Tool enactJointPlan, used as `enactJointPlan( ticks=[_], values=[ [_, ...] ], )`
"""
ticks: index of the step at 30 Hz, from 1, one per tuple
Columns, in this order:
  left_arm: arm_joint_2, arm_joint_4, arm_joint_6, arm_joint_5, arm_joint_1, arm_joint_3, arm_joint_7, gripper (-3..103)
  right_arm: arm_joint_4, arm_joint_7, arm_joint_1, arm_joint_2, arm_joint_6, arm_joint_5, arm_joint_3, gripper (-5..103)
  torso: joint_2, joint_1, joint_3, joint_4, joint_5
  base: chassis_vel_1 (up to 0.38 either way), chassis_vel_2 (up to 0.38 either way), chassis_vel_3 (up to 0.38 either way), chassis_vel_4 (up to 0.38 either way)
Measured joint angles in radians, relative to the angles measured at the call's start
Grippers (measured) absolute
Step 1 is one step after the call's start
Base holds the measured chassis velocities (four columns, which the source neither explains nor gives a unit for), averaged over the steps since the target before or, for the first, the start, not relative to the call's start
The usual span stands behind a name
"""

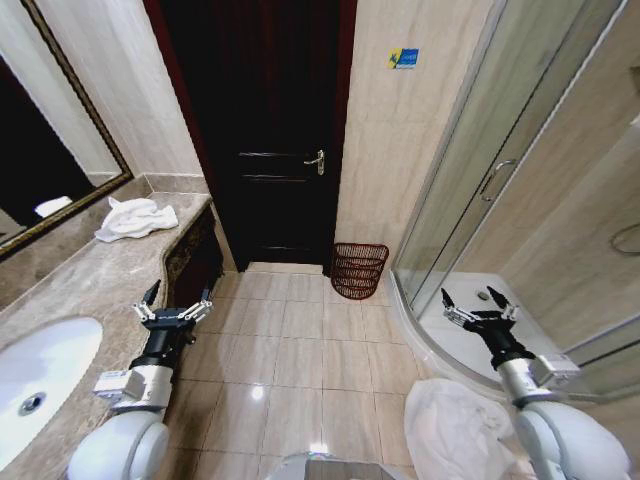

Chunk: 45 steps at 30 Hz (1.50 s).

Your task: Discard the used towel into the hamper.

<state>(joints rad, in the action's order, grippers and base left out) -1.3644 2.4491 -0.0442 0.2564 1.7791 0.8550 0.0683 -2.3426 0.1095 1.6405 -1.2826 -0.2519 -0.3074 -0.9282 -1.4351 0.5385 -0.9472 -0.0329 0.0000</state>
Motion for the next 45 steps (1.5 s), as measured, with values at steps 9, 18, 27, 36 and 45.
enactJointPlan(
  ticks=[9,18,27,36,45],
  values=[
    [-0.002,0.003,0.0,0.0,0.005,0.001,0.0,100,-0.004,0.005,0.007,-0.006,0.001,0.001,0.0,100,0.0,0.0,0.0,0.0,0.0,0.0,0.0,0.0,0.0],
    [-0.001,0.003,0.002,0.0,0.008,0.003,0.0,100,-0.006,0.007,0.015,-0.013,0.009,0.002,-0.002,100,0.0,0.0,0.0,-0.0001,-0.0001,0.0,0.0,0.0,0.0],
    [-0.001,0.001,0.006,0.001,0.009,0.003,0.0,100,-0.006,0.009,0.02,-0.015,0.014,0.003,-0.004,100,0.0,0.0,0.0,0.0,0.0,-0.038,0.031,0.042,-0.036],
    [-0.002,-0.007,0.016,0.001,0.009,0.004,-0.001,100,-0.006,0.009,0.018,-0.016,0.015,0.006,-0.001,100,0.0,0.0,0.0,-0.0001,0.0,-0.074,0.092,0.084,-0.073],
    [-0.004,-0.016,0.024,0.0,0.009,0.005,-0.002,100,-0.002,0.008,0.015,-0.018,0.015,0.009,0.002,100,0.0,0.0,0.0,0.0,0.0001,-0.045,0.078,0.076,-0.045]
  ],
)
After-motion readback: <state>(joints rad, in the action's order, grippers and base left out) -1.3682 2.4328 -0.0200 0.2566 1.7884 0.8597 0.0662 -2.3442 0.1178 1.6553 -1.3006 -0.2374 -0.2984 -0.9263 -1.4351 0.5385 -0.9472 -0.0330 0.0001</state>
